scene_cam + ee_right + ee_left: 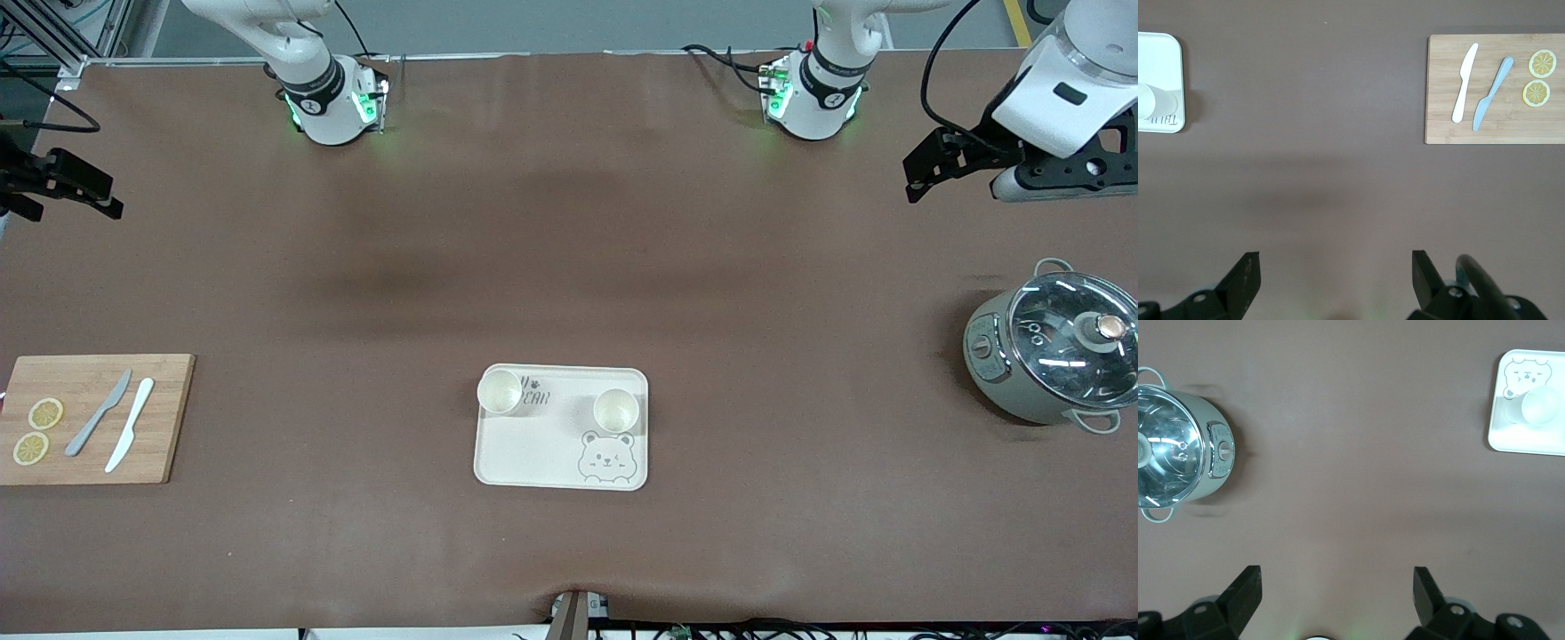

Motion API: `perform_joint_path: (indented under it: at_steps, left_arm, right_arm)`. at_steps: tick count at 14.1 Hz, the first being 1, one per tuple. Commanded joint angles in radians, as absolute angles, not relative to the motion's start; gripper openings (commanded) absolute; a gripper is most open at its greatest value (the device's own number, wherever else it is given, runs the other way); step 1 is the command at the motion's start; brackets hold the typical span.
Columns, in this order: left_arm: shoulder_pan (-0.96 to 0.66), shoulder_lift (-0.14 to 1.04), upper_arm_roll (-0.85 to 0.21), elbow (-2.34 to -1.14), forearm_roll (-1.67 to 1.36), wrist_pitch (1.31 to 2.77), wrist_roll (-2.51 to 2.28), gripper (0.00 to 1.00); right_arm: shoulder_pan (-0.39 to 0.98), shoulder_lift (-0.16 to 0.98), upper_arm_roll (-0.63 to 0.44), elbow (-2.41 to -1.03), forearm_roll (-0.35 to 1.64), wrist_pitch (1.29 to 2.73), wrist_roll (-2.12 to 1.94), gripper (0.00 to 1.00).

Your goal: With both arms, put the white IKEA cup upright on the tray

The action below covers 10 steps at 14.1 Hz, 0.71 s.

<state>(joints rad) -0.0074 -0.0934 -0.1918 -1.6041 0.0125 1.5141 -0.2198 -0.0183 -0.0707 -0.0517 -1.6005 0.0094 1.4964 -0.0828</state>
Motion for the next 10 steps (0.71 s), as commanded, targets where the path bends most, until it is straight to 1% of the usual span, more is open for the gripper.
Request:
perform_joint_path:
  at_steps: [1, 3, 5, 10]
  left_arm:
    - [0.000, -0.084, -0.195, -1.580, -0.011, 1.513, -0.206, 1.00]
    - [0.002, -0.087, -0.193, -1.542, -0.011, 1.499, -0.215, 1.00]
    - [0.002, -0.089, -0.193, -1.539, -0.003, 1.474, -0.218, 1.00]
    - [0.008, -0.084, -0.192, -1.539, 0.000, 1.471, -0.213, 1.00]
  right_arm:
    - [-0.035, -0.075, -0.038, -1.589, -0.006, 1.482, -0.067, 1.00]
    - [-0.035, -0.075, -0.038, -1.589, -0.006, 1.482, -0.067, 1.00]
    - [-0.035, -0.075, -0.038, -1.589, -0.006, 1.482, -0.066, 1.00]
    - [-0.038, -0.074, -0.040, -1.589, -0.006, 1.482, -0.067, 1.00]
